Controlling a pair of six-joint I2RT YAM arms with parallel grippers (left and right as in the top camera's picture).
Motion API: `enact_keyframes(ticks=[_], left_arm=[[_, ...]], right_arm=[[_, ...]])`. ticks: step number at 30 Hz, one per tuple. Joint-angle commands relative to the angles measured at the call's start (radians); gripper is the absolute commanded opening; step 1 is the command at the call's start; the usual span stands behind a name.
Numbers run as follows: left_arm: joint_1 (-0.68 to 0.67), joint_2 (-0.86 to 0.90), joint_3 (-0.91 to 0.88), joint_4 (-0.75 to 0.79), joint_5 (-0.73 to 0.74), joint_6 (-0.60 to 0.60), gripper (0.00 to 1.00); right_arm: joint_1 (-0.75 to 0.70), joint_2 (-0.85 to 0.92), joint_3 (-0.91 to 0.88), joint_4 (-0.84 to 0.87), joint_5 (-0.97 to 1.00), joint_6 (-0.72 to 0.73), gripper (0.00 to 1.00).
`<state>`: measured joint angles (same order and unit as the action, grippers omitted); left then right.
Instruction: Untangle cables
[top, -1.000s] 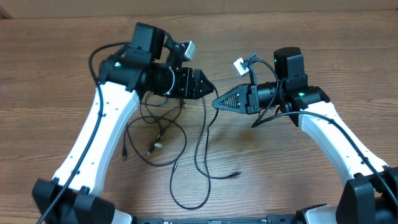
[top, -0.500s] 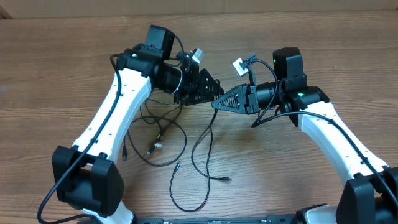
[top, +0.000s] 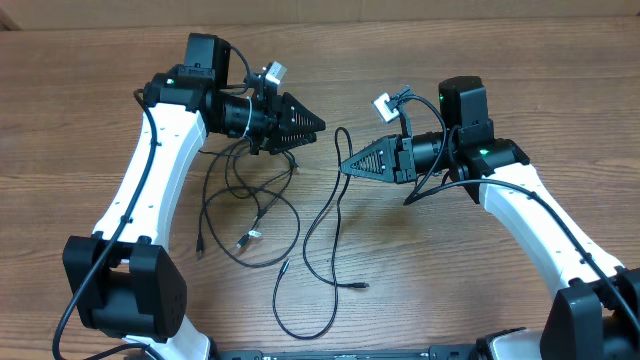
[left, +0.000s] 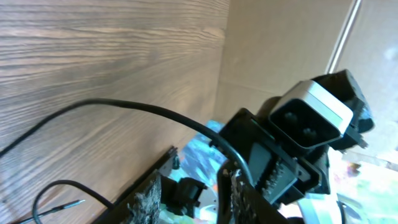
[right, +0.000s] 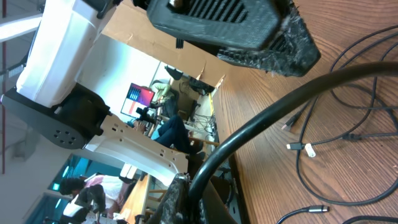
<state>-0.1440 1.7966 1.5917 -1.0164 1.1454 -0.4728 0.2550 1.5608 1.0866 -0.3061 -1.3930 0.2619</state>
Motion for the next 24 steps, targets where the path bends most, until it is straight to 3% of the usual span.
enact_keyframes(ticks=[1,14,24], left_arm=[[-0.014,0.006,-0.004,0.002,0.084,0.001,0.39],[-0.129,0.008,-0.004,0.154,0.101,-0.108,0.38],[-0.192,0.008,-0.004,0.179,0.000,-0.127,0.37]], right_arm=[[0.002,-0.001,0.027,0.006,0.005,0.003,0.04],[0.005,-0.001,0.027,0.006,0.003,0.004,0.04],[0.014,-0.001,0.027,0.006,0.000,0.004,0.04]])
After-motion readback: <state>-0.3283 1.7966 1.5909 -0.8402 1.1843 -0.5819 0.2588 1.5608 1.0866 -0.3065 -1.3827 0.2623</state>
